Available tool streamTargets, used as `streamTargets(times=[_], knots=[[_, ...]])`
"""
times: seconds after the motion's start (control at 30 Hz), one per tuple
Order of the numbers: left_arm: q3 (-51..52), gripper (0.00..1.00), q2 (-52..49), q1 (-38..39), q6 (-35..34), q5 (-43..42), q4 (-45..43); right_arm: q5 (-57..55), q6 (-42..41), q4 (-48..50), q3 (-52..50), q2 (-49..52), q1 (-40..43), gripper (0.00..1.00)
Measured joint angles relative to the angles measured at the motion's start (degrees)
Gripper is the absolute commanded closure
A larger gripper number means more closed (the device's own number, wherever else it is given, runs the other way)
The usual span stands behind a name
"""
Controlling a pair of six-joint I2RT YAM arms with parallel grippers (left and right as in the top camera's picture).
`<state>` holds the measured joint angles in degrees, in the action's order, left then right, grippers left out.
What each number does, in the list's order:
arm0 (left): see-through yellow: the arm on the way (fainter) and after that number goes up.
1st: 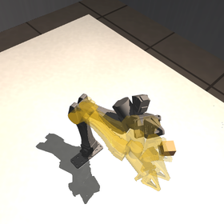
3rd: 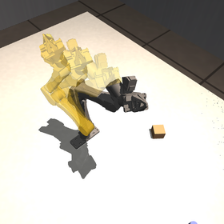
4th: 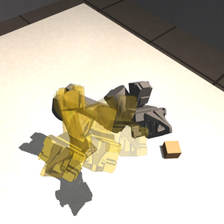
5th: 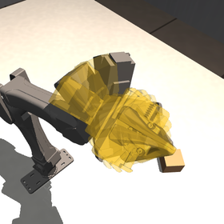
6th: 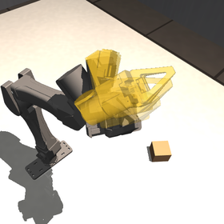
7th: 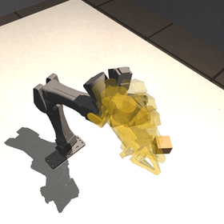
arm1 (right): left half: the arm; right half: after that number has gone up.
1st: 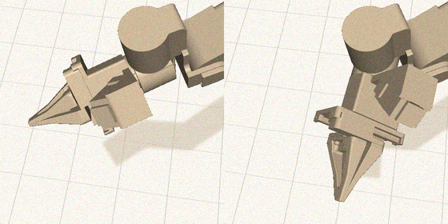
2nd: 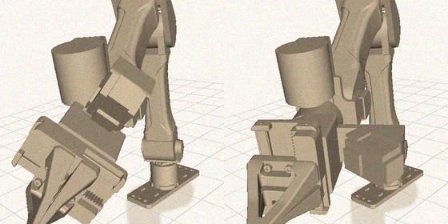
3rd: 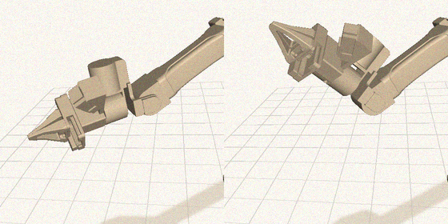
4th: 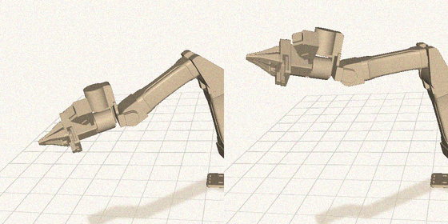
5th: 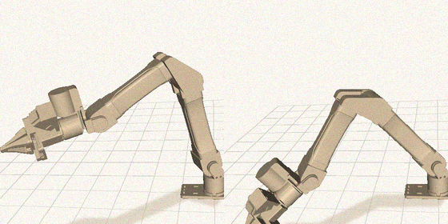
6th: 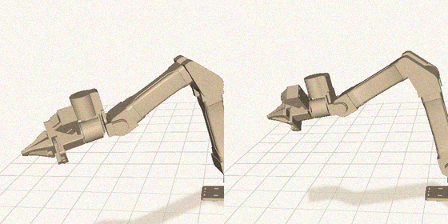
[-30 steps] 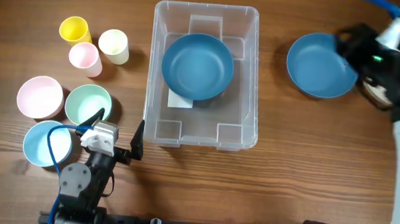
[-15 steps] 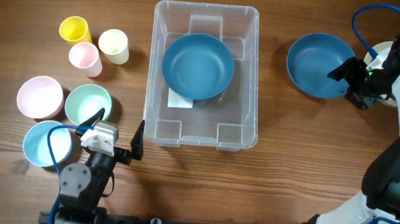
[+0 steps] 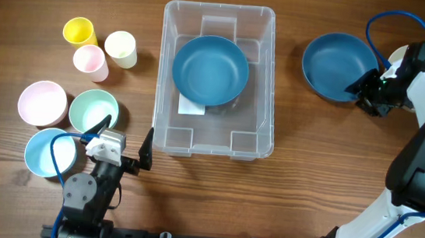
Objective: Pack container
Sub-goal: 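Grasp the second dark-blue bowl rim with the right gripper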
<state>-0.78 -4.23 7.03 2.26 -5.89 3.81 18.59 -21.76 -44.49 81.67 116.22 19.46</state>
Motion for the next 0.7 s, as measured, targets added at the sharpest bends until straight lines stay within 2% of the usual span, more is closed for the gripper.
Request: streamTargets(times=[0.1, 0.2, 0.23, 0.57, 0.7], knots=[[0.0, 0.0, 0.0, 0.0, 0.0, -0.02, 0.0, -0.17, -0.28, 1.99, -0.96, 0.0, 0.0, 0.61], [-0.02, 0.0, 0.0, 0.0, 0.0, -0.02, 0.0, -0.94, -1.29, 3.48, -2.45, 0.02, 0.0, 0.83], [0.0, 0.0, 0.0, 0.0, 0.0, 0.0, 0.0, -1.11, -1.62, 3.98, -3.06, 0.04, 0.0, 0.96], [0.0, 0.0, 0.0, 0.0, 0.0, -0.02, 0.0, -2.36, -1.99, 2.47, -4.33, -1.49, -0.02, 0.96], [0.0, 0.0, 0.0, 0.0, 0.0, -0.02, 0.0, -2.56, -1.92, 0.61, -5.16, -8.85, -0.02, 0.96]])
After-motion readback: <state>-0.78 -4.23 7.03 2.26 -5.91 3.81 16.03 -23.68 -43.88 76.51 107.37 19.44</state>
